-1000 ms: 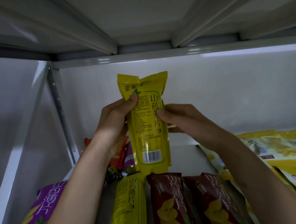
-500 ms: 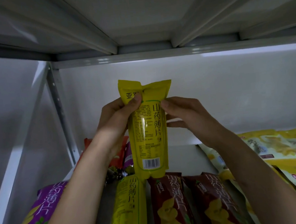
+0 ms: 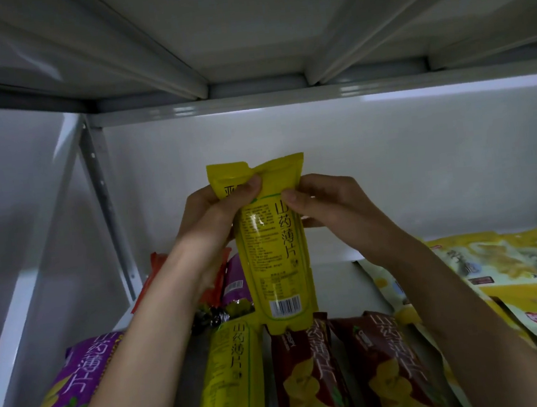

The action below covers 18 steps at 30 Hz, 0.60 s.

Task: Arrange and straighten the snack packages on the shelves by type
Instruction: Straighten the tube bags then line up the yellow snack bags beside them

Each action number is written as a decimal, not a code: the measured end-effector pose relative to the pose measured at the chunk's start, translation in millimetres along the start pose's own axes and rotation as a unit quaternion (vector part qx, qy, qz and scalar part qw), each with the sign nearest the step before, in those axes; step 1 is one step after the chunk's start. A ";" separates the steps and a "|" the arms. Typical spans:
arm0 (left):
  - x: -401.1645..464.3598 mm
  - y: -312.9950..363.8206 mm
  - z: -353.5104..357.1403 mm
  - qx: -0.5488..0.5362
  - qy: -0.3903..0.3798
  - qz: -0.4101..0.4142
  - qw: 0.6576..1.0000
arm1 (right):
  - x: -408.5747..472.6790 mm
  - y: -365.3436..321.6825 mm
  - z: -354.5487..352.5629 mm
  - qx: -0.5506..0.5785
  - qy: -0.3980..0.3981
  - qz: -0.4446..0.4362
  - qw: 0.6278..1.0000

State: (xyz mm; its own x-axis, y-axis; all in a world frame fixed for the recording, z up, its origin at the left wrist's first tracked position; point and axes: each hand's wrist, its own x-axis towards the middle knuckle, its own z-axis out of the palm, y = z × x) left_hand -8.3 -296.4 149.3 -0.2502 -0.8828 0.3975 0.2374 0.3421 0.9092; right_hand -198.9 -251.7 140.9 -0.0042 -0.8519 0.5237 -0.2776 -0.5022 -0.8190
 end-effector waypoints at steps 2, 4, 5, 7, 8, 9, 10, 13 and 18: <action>0.3 0.0 0.4 -0.002 0.002 0.003 1.000 | -1.1 -0.9 0.1 0.014 -0.020 0.003 1.000; 0.2 0.2 2.7 -0.004 -0.003 -0.004 1.000 | -0.6 -0.2 -0.5 0.019 0.001 -0.003 1.000; -0.1 0.1 4.1 -0.002 -0.012 -0.008 1.000 | 0.0 0.8 -1.2 0.017 0.018 -0.004 1.000; -1.5 -0.3 6.7 0.005 -0.036 -0.011 0.999 | 1.0 2.8 -2.1 0.010 0.039 0.002 0.999; -2.0 -0.3 7.1 0.008 -0.039 -0.012 0.999 | 1.2 2.7 -2.7 0.008 0.044 0.006 0.999; -1.3 -1.0 7.0 0.010 -0.033 -0.011 0.999 | 1.5 2.8 -3.3 0.007 0.048 0.012 0.999; 0.3 -2.2 5.8 0.016 -0.020 -0.008 1.000 | 1.8 2.7 -4.4 0.007 0.054 0.018 0.998; 7.7 -6.6 0.6 0.077 0.040 0.018 0.996 | 4.2 6.2 -7.1 0.003 0.089 0.038 0.995; 5.9 -8.1 3.1 0.170 0.031 0.053 0.984 | 5.2 7.9 -4.7 0.001 0.167 0.060 0.984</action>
State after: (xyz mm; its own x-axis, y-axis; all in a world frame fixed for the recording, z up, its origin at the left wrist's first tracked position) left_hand -14.7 -303.4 144.6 -0.1812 -0.8504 0.4939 -0.0703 0.5121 0.8560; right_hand -205.6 -259.4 138.3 -0.3532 -0.8081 0.4714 -0.2534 -0.4024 -0.8797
